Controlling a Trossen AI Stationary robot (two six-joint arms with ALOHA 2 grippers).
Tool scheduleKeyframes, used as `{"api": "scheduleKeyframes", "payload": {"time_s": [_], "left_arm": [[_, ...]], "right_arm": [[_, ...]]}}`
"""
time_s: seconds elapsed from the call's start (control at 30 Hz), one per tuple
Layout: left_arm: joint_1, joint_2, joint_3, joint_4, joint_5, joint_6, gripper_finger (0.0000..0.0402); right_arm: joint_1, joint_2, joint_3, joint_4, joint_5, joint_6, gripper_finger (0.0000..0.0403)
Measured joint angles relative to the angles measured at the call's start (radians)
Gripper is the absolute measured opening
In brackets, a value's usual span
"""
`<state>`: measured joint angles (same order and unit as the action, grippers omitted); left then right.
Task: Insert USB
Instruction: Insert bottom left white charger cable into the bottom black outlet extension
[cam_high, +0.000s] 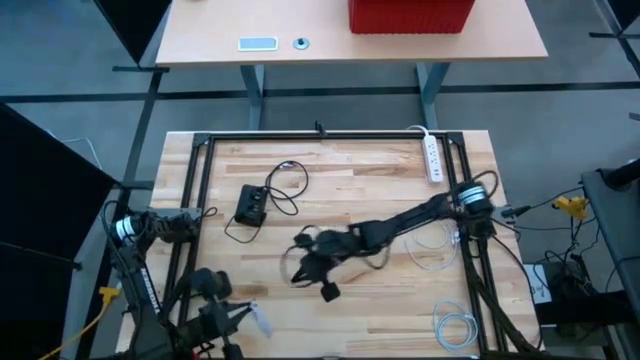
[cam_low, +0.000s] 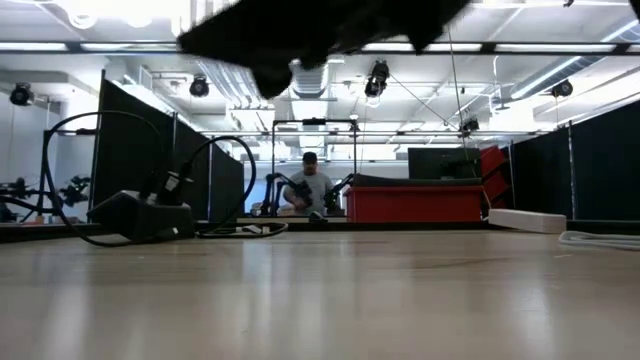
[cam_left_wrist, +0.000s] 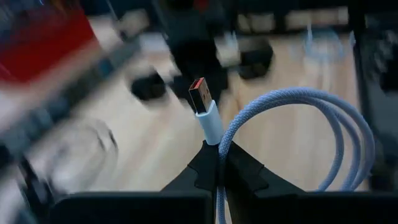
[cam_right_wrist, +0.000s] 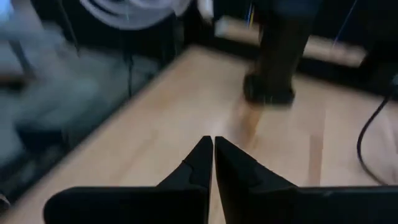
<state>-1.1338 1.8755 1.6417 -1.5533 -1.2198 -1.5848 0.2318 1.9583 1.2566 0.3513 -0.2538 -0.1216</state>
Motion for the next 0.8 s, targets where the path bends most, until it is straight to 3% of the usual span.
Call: {"api": "scheduleKeyframes", "payload": {"time_s": [0.23,0.33,0.47,0.6,0.8], "left_arm": [[0.122,-0.012,-0.005,0.028,-0.046,-0.001,0.0002],[0.196,-0.012,-0.007,0.091,0.006,0.018,0.0002],[0.304,-0.012,-0.008,0.237,0.156,0.061,0.0002],[0.387,-0.012,-0.008,0.586,0.200,0.319,0.0002],[0.428,-0.009,-0.010,1.166,0.108,0.883,0.0002]], "right_arm": [[0.004,-0.088,-0.377,0.639,0.045,0.036,0.0002],[0.003,-0.093,-0.447,0.726,0.043,0.056,0.0002],[0.003,-0.110,-0.500,0.723,0.015,0.078,0.0002],[0.003,-0.187,-0.583,0.749,-0.016,0.063,0.0002],[0.010,-0.400,-0.717,0.792,-0.016,0.032,0.0002]]}}
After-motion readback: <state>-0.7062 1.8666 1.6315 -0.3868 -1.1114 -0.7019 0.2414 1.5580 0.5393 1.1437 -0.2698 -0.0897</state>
